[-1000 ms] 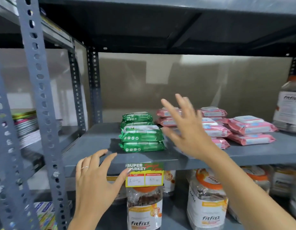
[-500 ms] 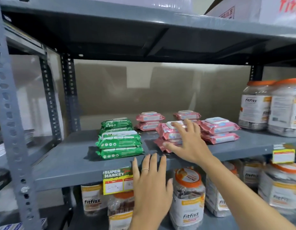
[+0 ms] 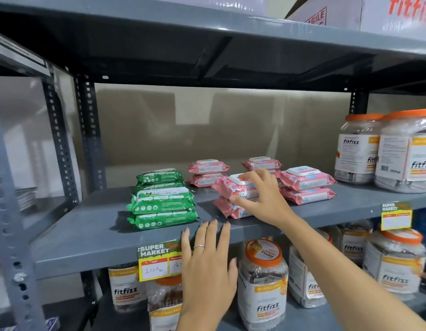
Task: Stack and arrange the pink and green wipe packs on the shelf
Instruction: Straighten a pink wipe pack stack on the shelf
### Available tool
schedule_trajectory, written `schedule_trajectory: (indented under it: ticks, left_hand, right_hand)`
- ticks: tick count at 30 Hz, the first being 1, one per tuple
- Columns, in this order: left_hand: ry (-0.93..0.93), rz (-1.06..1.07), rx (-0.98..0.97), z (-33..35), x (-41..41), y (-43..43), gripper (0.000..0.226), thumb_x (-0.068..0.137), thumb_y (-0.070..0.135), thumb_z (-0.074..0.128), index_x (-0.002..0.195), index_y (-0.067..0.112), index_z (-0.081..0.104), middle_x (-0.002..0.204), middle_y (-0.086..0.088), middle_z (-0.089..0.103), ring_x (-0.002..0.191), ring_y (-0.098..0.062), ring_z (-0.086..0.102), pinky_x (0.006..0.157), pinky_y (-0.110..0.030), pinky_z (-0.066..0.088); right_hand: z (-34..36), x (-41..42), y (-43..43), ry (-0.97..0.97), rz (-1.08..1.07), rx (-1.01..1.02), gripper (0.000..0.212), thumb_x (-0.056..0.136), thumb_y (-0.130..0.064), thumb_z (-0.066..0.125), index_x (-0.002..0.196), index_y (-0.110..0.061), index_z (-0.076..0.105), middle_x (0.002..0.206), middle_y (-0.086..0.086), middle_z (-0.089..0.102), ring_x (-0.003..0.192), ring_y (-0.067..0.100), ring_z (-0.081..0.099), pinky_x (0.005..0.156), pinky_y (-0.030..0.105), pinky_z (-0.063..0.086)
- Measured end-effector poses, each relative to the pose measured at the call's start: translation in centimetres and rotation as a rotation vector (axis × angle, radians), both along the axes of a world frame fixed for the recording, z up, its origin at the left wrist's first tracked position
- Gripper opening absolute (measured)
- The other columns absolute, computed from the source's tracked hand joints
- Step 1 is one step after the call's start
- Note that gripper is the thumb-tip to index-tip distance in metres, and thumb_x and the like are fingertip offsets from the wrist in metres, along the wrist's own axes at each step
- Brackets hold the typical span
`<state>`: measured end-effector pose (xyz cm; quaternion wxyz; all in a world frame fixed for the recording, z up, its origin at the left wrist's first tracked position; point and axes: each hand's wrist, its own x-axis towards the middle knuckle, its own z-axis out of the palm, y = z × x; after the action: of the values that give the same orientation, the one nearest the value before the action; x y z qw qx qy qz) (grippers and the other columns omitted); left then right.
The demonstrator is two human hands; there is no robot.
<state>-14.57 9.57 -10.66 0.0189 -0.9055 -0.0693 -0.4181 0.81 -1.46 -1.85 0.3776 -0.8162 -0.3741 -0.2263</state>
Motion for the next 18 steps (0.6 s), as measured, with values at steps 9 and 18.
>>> schedule_trajectory:
  ticks: [9, 18]
  left_hand:
    - [0.011, 0.002, -0.002, -0.4, 0.4, 0.3, 0.076, 0.061, 0.039, 0.086, 0.129, 0.015, 0.062, 0.13, -0.011, 0.062, 0.122, -0.032, 0.056, 0.105, -0.057, 0.025]
    - [-0.028, 0.016, 0.031, -0.8, 0.7, 0.4, 0.069, 0.069, 0.038, 0.078, 0.131, 0.013, 0.06, 0.131, -0.013, 0.059, 0.123, -0.034, 0.053, 0.108, -0.059, 0.026]
  right_hand:
    - [0.9, -0.9, -3.2, -0.14, -0.165, -0.12, 0.07, 0.079, -0.073, 0.043, 0.142, -0.044, 0.032, 0.153, -0.002, 0.028, 0.14, 0.02, 0.028, 0.104, 0.048, 0.041]
    - [0.6, 6.0, -9.0, 0.033, -0.597, 0.136, 0.072, 0.081, -0.068, 0.045, 0.144, -0.037, 0.031, 0.158, 0.012, 0.015, 0.146, 0.036, 0.002, 0.108, 0.066, 0.024]
